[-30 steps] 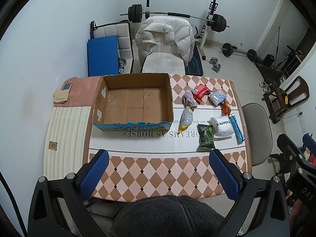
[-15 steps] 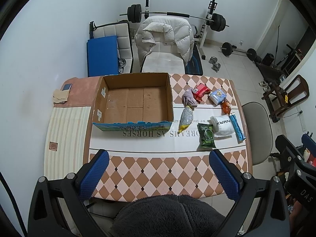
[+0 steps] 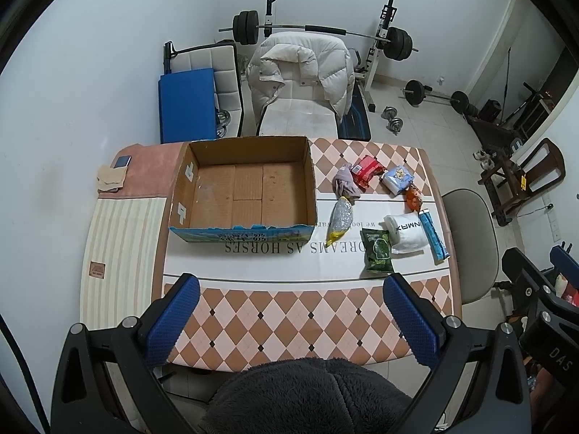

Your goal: Organize soft objects

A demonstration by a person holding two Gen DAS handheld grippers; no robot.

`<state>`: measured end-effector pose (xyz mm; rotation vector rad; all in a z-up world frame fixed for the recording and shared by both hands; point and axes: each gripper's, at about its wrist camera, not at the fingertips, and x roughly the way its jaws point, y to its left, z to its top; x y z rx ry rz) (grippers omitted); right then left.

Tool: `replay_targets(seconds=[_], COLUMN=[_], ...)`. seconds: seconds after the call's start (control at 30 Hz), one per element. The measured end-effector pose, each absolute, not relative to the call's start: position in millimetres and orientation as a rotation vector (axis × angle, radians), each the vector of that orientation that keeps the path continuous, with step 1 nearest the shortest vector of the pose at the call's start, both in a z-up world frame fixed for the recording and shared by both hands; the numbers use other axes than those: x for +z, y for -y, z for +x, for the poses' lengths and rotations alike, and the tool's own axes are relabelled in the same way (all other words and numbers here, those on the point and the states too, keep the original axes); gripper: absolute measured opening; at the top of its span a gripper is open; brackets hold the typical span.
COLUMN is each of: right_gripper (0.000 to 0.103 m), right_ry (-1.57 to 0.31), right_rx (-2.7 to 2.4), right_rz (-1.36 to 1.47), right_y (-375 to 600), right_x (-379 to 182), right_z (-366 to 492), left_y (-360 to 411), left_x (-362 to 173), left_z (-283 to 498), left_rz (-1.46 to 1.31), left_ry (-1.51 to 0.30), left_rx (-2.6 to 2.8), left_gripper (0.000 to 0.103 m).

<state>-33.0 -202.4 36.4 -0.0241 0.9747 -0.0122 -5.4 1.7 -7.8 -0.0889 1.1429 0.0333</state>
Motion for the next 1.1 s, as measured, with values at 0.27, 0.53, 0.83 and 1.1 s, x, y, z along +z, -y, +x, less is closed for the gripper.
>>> replay_targets(seconds=[0.27, 0.53, 0.83, 1.1], right_gripper=[0.103, 0.103, 0.103, 0.103], right_ry=[-0.972, -0.971, -0.973, -0.973], right_rx=[-0.015, -0.010, -0.006, -0.006], right_rz=[-0.028, -0.028, -0.026, -0.024], right_y=[200, 192, 192, 191], right_x=[37, 40, 43, 43], right_z=[-35, -31, -29, -29], left_y=[0, 0, -1, -5], left_x=[-2, -1, 1, 6], left_z=[-2, -1, -1, 5], left_rz=[-0.085, -0.086, -0.086, -0.086], left_ry=[-1.134, -1.132, -1.129, -1.125], left_rx=[0.034, 0.037, 0.037, 0.033], left_gripper=[0.103, 0.103, 0.103, 0.103])
